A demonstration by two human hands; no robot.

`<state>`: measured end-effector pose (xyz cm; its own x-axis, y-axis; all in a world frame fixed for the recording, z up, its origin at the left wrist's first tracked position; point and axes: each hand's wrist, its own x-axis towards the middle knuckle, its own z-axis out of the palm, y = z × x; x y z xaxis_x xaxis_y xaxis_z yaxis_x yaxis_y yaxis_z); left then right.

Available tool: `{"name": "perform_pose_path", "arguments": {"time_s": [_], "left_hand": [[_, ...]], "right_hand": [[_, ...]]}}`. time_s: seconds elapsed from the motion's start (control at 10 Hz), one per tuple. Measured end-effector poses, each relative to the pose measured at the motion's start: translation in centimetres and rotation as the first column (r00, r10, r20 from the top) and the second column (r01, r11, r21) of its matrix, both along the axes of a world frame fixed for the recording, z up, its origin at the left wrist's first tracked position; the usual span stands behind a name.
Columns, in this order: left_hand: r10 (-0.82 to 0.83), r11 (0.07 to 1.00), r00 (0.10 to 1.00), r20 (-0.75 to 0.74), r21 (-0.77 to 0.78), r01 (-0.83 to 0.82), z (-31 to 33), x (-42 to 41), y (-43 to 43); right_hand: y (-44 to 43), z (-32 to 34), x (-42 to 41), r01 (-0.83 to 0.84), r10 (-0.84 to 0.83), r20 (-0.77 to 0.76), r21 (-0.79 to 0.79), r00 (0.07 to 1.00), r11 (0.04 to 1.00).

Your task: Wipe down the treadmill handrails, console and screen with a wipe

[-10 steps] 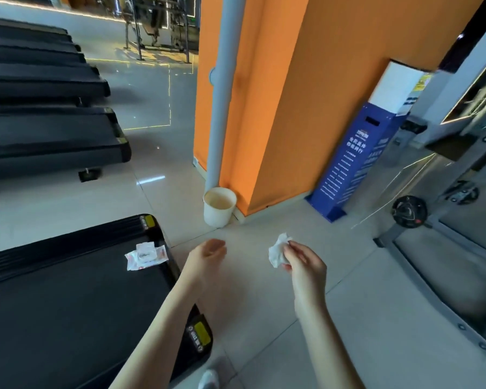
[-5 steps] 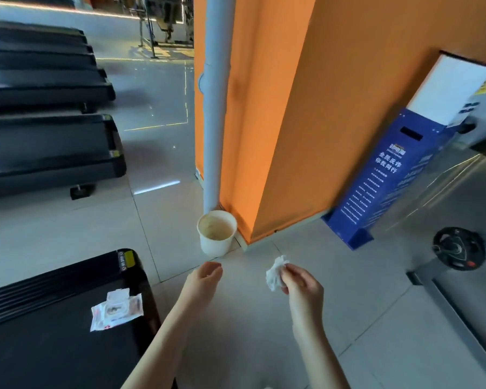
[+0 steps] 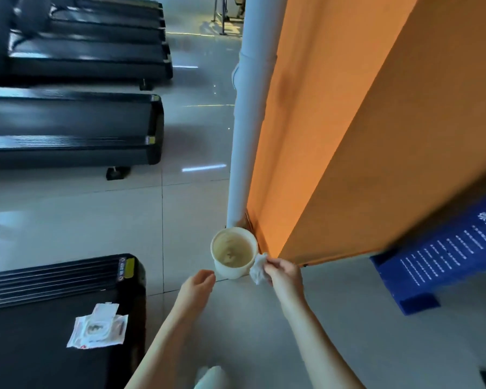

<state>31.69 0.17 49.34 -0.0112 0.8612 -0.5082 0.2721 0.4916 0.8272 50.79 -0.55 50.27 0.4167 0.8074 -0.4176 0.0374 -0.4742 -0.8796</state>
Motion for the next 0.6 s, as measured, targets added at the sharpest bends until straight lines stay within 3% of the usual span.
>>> {"name": "perform_pose_path", "arguments": {"time_s": [0.3,0.4,0.6], "left_hand": [[0.037,0.994,0.999,-0.032,-0.098,-0.040,-4.6,2.3,16.7],[0.020,0.994,0.999,-0.040,-0.110,-0.025,-5.4,3.2,21.3],[-0.004,0.996,0.997,-0.072,-0.093,-0.003,-5.5,5.6,25.9]], "right_hand": [[20.1,-4.9,2.5,-0.079,0.086,0.048,-0.145,0.995,0.986],[24.3,-4.8,3.3,-0.099,0.106,0.023,-0.198,0.994,0.975],[26.9,-6.1,5.4,0.022,-0.033,-0.060,-0.170,0.998,0.985]]}}
